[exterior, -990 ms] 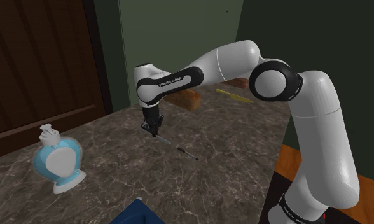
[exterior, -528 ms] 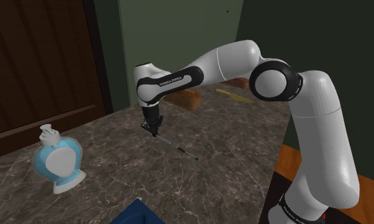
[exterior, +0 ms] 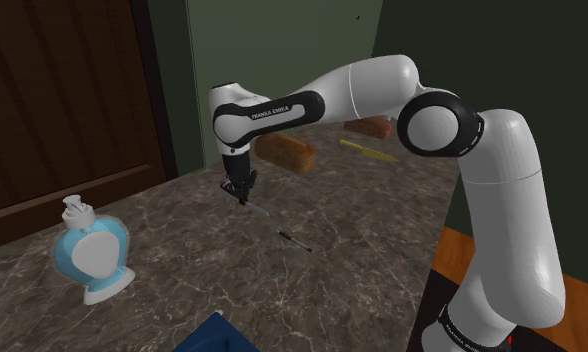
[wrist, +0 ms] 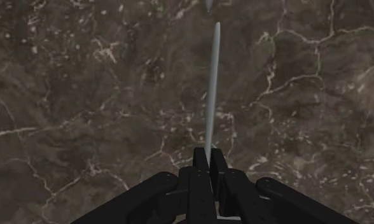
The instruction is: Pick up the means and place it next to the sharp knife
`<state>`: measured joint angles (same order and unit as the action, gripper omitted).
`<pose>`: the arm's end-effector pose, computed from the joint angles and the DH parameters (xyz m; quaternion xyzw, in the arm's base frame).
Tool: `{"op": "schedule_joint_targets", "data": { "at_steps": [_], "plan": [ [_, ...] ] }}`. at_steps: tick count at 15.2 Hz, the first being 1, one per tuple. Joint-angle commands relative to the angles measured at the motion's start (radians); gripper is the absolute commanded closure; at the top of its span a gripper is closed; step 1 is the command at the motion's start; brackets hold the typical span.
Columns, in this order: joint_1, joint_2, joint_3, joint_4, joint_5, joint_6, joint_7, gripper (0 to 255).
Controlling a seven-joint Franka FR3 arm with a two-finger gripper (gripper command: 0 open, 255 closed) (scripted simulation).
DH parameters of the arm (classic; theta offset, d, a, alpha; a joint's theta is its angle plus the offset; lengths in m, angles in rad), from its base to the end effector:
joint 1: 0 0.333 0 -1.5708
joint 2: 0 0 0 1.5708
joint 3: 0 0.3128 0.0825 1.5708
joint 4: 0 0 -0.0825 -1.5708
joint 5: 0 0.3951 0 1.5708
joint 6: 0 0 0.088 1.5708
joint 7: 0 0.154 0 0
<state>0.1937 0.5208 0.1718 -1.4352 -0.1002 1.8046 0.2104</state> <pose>0.6525 0.2196 0.3297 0.9939 0.0842 -0.0675 0.0247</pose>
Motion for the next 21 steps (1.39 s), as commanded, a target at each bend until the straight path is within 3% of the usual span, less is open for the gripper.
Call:
{"op": "schedule_joint_targets", "data": {
  "at_steps": [1, 15, 21],
  "plan": [
    [0.001, -0.005, 0.001, 0.019, 0.001, -0.024, -0.001, 255],
    [0.007, -0.022, 0.004, 0.179, 0.006, -0.201, -0.008, 255],
    [-0.09, -0.176, -0.024, -0.052, 0.023, -0.119, -0.119, 255]
  ]
}}
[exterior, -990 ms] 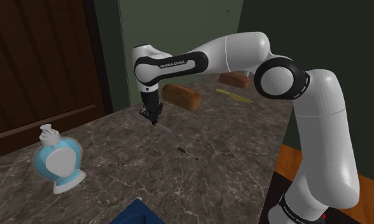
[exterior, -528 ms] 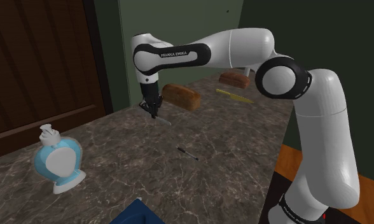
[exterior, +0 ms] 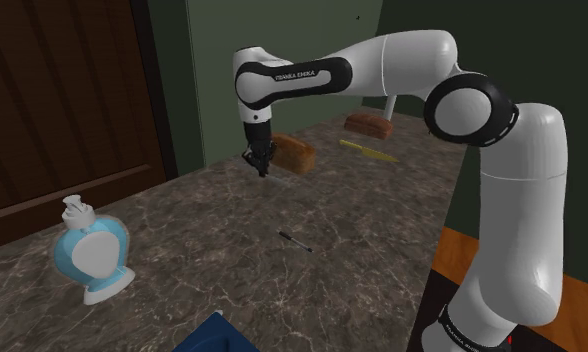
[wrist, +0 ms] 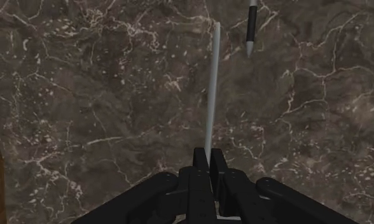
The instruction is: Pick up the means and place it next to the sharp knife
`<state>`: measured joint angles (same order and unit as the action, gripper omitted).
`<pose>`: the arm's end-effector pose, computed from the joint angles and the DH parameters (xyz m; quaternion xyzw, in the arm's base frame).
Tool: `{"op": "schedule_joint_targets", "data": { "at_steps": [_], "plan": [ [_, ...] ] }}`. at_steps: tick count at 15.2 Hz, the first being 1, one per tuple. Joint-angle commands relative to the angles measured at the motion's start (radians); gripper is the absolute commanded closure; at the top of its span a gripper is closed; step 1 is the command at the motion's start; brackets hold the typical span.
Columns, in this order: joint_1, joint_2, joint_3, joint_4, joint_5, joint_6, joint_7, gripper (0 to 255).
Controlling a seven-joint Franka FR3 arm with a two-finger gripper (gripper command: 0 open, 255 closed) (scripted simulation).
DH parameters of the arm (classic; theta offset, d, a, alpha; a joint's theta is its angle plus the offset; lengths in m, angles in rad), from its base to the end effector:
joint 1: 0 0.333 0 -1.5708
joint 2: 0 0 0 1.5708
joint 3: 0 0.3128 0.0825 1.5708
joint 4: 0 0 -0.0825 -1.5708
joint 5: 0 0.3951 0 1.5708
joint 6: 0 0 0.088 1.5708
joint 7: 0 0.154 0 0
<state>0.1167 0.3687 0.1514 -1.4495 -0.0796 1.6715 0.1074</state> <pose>0.6396 0.1523 0.4153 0.9939 0.0838 -0.0677 0.0248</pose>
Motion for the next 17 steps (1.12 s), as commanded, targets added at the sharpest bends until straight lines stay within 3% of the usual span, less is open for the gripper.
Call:
{"op": "schedule_joint_targets", "data": {
  "at_steps": [1, 9, 17],
  "plan": [
    [-0.028, -0.045, -0.01, -0.068, 0.005, 0.025, -0.036, 255],
    [-0.137, -0.175, -0.072, -0.25, 0.01, 0.086, -0.201, 255],
    [-0.239, -0.244, -0.148, -0.344, 0.002, 0.123, -0.374, 255]
  ]
}}
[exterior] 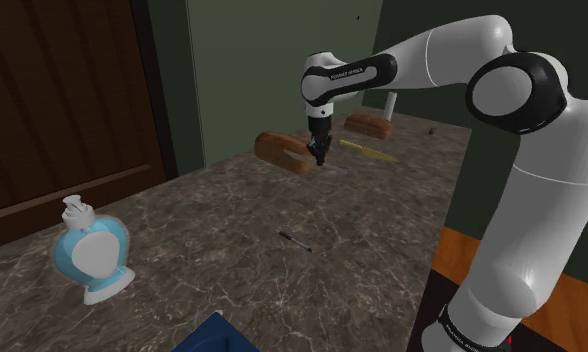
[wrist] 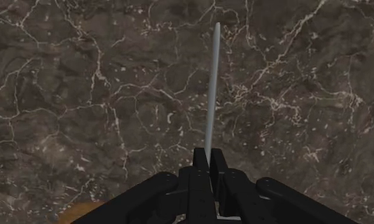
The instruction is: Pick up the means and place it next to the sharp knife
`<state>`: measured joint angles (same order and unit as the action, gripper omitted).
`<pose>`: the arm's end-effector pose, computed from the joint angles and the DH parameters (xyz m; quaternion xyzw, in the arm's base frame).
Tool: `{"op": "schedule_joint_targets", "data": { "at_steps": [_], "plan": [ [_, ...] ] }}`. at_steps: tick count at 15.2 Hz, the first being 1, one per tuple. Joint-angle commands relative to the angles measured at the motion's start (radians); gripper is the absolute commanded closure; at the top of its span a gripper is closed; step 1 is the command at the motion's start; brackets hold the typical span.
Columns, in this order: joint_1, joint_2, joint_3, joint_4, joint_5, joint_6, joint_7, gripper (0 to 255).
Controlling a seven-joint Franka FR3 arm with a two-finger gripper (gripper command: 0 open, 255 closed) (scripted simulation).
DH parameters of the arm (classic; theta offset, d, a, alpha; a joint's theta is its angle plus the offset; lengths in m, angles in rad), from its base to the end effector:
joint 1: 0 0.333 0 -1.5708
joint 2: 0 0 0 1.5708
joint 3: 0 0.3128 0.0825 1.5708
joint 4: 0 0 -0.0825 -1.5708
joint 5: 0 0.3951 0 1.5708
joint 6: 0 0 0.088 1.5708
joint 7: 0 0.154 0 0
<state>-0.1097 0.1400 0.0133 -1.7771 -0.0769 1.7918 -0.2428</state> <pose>0.5894 -0.0673 0.4113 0.9939 0.0837 -0.0677 0.0249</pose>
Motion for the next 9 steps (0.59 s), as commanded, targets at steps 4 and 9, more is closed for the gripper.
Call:
{"op": "schedule_joint_targets", "data": {
  "at_steps": [4, 9],
  "plan": [
    [-0.063, -0.028, -0.051, -0.034, -0.008, 0.015, -0.112, 255],
    [-0.126, -0.023, -0.102, -0.03, -0.014, 0.026, -0.224, 255]
  ]
}}
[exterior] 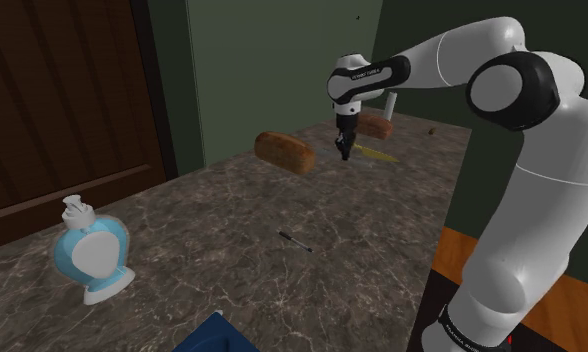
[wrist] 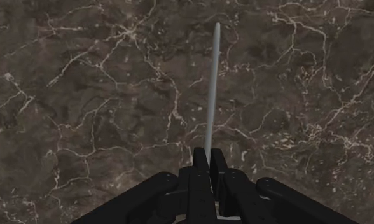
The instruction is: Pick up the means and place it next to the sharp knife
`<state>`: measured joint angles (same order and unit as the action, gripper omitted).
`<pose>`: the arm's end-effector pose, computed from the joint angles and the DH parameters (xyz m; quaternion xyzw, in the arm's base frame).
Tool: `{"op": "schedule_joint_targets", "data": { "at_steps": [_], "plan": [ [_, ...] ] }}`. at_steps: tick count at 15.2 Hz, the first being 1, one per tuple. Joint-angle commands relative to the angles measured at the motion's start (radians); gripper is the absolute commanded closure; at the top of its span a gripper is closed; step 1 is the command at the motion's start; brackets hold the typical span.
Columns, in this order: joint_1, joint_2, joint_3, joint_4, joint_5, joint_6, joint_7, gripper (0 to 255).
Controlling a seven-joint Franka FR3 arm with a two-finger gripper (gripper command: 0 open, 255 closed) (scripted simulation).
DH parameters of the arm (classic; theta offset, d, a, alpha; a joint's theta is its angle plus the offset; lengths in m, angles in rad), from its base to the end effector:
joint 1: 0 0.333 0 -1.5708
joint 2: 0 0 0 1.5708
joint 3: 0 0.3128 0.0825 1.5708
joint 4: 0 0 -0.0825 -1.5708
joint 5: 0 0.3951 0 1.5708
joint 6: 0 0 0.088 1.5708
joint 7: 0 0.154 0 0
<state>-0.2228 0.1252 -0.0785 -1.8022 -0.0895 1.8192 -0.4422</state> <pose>0.5613 -0.1852 0.4106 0.9939 0.0835 -0.0675 0.0248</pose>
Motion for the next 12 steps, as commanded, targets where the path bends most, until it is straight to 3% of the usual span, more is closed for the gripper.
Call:
{"op": "schedule_joint_targets", "data": {
  "at_steps": [1, 12],
  "plan": [
    [-0.026, -0.004, -0.02, 0.0, -0.003, 0.0, -0.047, 255],
    [-0.171, 0.1, -0.123, 0.129, 0.009, -0.001, -0.296, 255]
  ]
}}
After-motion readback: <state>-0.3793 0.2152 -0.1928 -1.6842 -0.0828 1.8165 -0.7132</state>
